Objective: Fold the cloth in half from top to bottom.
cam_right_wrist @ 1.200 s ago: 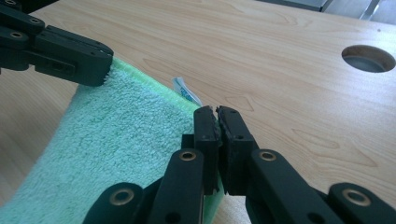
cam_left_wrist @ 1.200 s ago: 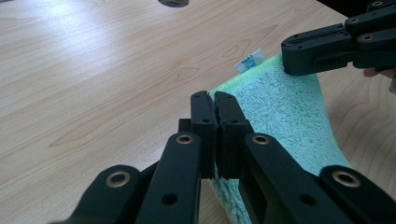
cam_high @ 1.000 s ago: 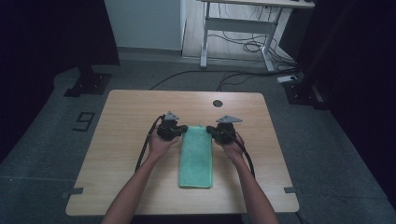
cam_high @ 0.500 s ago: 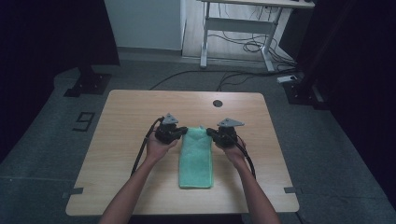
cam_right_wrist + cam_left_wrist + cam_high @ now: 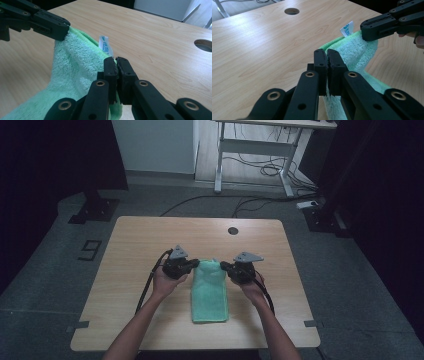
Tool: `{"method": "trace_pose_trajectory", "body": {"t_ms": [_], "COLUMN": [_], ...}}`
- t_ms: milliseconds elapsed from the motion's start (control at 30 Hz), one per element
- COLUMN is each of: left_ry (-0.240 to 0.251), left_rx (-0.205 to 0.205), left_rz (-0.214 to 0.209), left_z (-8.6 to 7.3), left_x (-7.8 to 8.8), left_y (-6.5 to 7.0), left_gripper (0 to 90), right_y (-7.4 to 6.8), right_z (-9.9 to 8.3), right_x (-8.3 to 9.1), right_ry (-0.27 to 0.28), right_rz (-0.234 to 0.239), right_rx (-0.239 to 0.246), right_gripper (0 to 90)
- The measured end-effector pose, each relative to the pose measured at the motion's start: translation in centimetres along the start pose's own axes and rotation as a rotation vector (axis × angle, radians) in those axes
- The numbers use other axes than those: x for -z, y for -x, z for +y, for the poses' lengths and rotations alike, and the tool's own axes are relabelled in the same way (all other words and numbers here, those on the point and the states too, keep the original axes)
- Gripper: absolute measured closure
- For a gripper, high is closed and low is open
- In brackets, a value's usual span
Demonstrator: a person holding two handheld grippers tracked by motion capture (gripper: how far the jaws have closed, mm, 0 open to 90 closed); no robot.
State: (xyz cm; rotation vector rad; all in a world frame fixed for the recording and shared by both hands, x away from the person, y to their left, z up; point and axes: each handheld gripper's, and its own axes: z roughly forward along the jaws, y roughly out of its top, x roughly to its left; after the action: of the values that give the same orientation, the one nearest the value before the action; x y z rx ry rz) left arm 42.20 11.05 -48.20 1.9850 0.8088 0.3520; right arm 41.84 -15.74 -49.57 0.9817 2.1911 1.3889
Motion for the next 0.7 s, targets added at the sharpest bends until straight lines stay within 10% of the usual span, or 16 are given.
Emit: {"method": "trace_pose_trajectory", "body": {"t_ms": [700], "left_ry": [-0.011], "left_rx": [-0.002], "left_rz": [-0.011], "left_z": [-1.2], "left_x": [1.3], "left_y": [1.6], "left_gripper": [86.7], "right_y": [-1.3], "right_z": [-1.0], "right_x": [1.2], "right_ry": [-0.007], "right_rz": [0.04], "right_rx": [0.012], "right_gripper": [85.9]}}
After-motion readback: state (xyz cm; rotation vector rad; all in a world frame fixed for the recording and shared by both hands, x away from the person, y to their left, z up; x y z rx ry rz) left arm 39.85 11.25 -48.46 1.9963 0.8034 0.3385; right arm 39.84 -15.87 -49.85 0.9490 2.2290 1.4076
